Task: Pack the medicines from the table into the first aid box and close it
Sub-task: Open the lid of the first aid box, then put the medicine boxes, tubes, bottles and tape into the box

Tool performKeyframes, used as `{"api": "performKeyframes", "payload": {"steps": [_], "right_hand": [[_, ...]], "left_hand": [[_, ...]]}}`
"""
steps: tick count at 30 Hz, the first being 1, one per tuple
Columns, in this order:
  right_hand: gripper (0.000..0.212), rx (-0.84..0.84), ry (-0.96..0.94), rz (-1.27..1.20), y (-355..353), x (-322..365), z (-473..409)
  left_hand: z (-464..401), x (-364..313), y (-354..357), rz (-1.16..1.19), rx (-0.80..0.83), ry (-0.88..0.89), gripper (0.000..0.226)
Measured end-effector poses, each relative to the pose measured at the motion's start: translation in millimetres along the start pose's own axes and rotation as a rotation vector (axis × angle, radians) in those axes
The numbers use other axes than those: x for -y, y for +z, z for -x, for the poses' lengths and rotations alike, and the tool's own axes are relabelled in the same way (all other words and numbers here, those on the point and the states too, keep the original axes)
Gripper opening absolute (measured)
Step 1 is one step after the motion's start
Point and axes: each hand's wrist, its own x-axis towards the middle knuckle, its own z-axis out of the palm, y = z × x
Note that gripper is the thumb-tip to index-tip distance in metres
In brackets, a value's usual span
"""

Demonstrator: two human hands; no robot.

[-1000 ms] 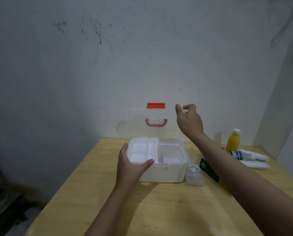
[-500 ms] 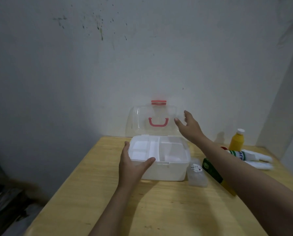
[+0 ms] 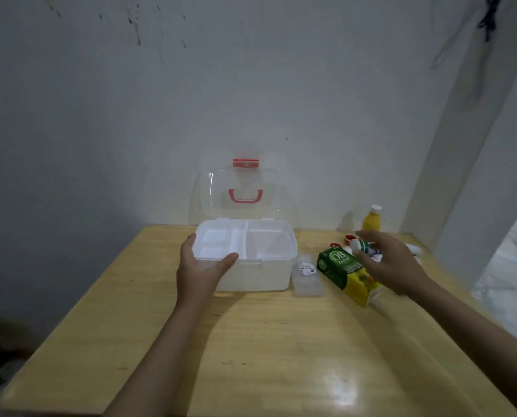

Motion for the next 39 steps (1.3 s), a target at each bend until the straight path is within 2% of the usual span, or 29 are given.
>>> {"api": "performKeyframes", "payload": {"steps": [6,10,18,23,27,30,39], "right_hand": [[0.052,0.052,0.130,0.116,14,-39,43],[0.041,-0.050,0.118,0.044,21,-42,50],[0.030,-0.311,-0.078,-0.164,-16,-8,32],[0.023,-0.177,-0.138,-0.359,-19,49,-4],[0.024,-0.060,-0.194,-0.210,2,93,-32],[0.030,0.059,-0.205,-0.063,23,114,-46],[0.030,0.204,-0.054,0.027,82,130,-51]], "left_hand": [[2,-2,0,0.012,-0.002,-0.001,0.093],[1,-3,0,0.048,-0.005,-0.034,0.091],[-3,4,-2,0.006,0.017,-0.053,0.082],[-7,7,-10,-0.022,0.086,-0.047,0.083],[-9,9,-13,-0.018,0.109,-0.056,0.093],[-10,12,-13,-0.002,0.104,-0.052,0.093],[-8,14,-10,0.006,0.076,-0.002,0.086]]}}
